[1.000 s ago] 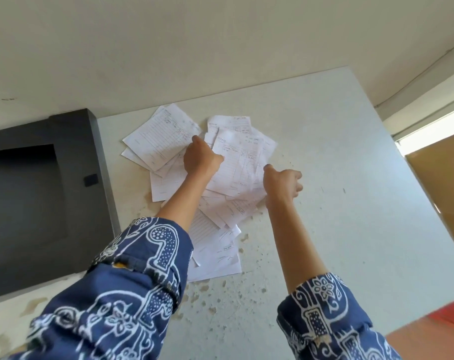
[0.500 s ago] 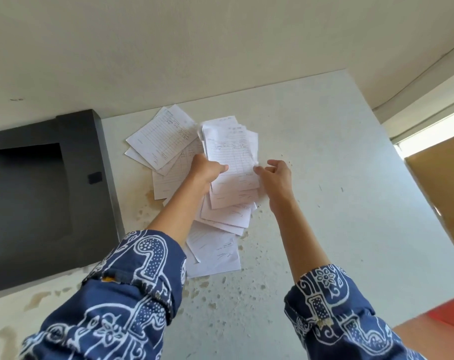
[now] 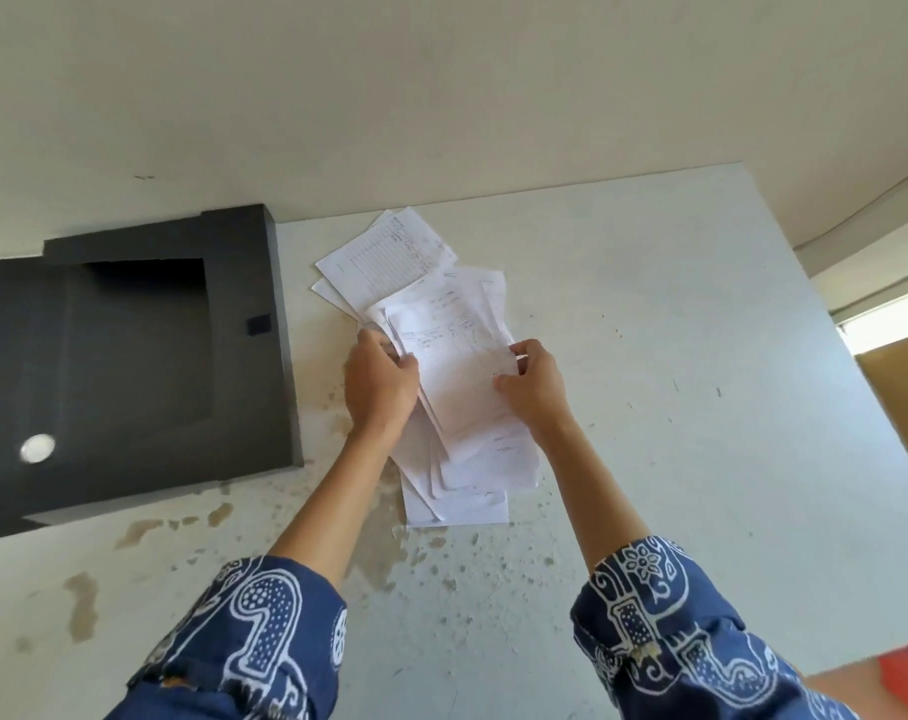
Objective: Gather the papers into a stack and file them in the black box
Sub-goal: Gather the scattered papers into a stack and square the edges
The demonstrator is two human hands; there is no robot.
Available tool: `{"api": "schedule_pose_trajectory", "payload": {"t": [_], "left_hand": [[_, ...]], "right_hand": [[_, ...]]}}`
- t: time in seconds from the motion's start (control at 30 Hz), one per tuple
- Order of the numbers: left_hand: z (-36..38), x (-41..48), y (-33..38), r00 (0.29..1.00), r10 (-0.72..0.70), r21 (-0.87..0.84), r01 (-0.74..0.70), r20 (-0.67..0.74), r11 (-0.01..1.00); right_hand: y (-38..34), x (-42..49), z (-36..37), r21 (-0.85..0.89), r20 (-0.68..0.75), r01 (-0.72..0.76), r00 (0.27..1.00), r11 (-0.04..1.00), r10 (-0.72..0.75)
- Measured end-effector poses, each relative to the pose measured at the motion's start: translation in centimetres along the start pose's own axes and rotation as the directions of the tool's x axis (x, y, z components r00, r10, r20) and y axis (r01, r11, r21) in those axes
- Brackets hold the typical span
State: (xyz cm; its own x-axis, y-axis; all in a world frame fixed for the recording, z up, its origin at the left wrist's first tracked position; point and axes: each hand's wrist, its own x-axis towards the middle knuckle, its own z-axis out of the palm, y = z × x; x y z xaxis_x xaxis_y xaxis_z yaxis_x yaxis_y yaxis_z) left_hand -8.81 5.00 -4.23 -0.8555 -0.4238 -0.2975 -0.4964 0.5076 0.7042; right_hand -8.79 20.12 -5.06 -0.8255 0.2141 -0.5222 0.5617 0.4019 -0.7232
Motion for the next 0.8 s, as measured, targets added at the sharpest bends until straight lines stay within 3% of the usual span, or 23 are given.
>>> {"api": "schedule_pose_trajectory", "payload": {"t": [0.07,0.13,0.2,0.4,0.63,0.8], "left_hand": [[-0.8,0.9,-0.6,0.997,0.042,0.073,-0.038,-0.062,0.997],[-1.5,2.2,-0.8,0.991,0.076,0.155,-0.059,-0.11,0.986],[-2.1,3.7,-0.6,0.986,0.127,0.217,-0.101,-0.112,0.971],[-2.5,8.8,-0.3,0.976,0.212,0.339,-0.216,0.051,0.916],[-1.9,13.6,0.9,0.97,0.2,0.503,-0.242,0.138,0.829],[-2.0,15.6,2.6,0.98,0.134,0.583,-0.196,0.148,0.789]], "right_hand": [[0.2,-0.2,0.7,-0.268,-0.09,0.06,0.992,0.962,-0.087],[0.0,-0.3,1.2,-0.407,-0.166,0.092,0.971,0.909,-0.173],[-0.5,-0.1,1.4,-0.424,-0.181,0.115,0.961,0.898,-0.208],[-1.8,1.9,2.1,-0.457,-0.099,0.241,0.943,0.856,-0.318],[-5.5,6.0,3.2,-0.506,0.027,0.389,0.899,0.77,-0.437],[-7.2,9.0,4.5,-0.581,0.05,0.395,0.89,0.711,-0.453]]}}
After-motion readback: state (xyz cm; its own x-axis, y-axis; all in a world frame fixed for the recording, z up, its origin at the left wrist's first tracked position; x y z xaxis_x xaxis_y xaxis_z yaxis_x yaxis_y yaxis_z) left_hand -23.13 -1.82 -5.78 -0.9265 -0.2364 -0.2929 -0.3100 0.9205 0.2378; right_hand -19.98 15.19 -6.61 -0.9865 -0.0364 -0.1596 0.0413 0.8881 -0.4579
